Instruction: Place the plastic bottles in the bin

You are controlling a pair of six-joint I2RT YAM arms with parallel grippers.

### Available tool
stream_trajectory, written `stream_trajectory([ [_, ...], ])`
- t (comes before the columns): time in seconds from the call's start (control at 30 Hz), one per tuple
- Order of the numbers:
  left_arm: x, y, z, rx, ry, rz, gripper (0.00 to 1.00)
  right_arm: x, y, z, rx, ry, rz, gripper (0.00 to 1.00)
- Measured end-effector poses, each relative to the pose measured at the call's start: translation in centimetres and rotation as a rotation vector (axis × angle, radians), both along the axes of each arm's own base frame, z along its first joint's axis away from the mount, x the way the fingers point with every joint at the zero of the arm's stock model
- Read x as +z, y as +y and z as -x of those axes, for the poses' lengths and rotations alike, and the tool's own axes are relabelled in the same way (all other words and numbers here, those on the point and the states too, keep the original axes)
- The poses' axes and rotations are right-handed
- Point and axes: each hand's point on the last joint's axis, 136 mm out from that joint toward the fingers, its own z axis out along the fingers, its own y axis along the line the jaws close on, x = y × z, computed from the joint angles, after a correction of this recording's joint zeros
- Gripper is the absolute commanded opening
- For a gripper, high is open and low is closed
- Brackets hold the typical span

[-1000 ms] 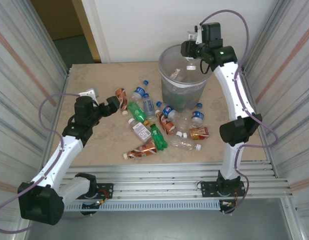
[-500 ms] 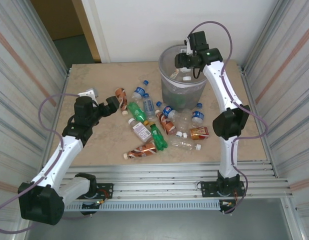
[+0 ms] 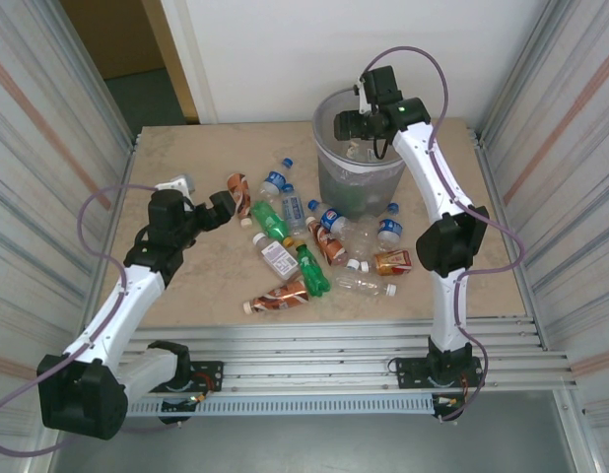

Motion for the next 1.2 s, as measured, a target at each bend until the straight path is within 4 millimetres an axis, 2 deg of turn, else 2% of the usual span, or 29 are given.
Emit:
stream_trajectory([
  [0.13, -0.2, 0.0, -0.1, -0.001, 0.005, -0.001, 0.99, 0.6, -0.4, 0.2, -0.015, -0.014, 0.011, 0.84],
  [0.27, -0.7, -0.1, -0.2, -0.001, 0.021, -0.004, 0.99, 2.9, -1.2, 1.1, -0.033, -0.055, 0.014, 0.84],
  [0.47, -2.0, -0.2, -0.6, -0.006, 0.058, -0.008, 0.99, 7.5, -3.1, 4.4, -0.063, -0.136, 0.012, 0.89],
  [0.6, -3.5, -0.4, -1.1, -0.009, 0.102, -0.016, 0.99, 9.1, -4.5, 6.6, -0.093, -0.17, 0.02, 0.95],
  [0.73, -4.6, -0.8, -2.8, -0.026, 0.15, -0.039, 0.99, 8.3, -6.1, 8.8, -0.132, -0.16, 0.043, 0.99],
  [0.97, -5.5, -2.2, -7.4, -0.086, 0.223, -0.092, 0.97, 4.1, -9.6, 13.0, -0.243, -0.097, 0.07, 0.98],
  [1.2, -8.1, -2.2, -11.9, -0.104, 0.32, -0.152, 0.95, 2.5, -14.3, 17.0, -0.408, -0.1, 0.051, 0.98],
])
